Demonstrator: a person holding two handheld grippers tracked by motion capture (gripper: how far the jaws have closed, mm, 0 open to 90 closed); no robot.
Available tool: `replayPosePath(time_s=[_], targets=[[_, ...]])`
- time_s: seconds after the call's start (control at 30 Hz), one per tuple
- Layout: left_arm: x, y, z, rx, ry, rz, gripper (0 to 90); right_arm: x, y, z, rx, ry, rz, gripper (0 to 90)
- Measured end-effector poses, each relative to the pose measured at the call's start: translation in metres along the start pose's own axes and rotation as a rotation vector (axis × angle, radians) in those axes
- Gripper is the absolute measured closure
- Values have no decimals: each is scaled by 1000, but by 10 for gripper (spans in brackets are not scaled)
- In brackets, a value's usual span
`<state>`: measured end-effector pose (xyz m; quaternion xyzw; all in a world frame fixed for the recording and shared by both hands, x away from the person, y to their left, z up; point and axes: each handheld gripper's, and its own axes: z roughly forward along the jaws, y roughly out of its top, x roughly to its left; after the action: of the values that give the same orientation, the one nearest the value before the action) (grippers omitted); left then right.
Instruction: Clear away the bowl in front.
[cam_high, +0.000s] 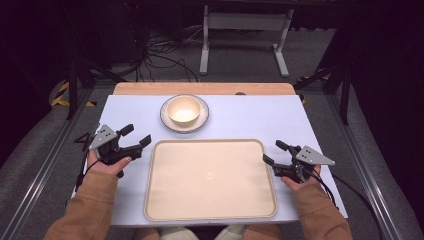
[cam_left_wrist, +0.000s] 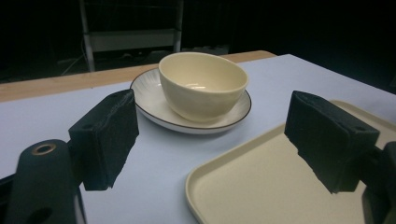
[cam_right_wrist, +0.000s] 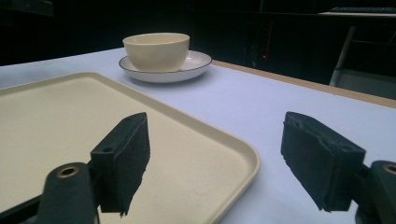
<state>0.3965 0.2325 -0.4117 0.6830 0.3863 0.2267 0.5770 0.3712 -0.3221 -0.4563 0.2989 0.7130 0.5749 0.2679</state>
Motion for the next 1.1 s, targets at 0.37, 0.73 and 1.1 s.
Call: replayPosePath(time_s=[0.37,0.73,1.1], targets=[[7,23,15,20,16,16,201,0,0,1,12,0,-3,253],[16,47,41,42,-10,3,237,1,1,3,29,-1,-13,254],[14,71,77,106,-47,34,231,1,2,4,48,-5,-9,249]])
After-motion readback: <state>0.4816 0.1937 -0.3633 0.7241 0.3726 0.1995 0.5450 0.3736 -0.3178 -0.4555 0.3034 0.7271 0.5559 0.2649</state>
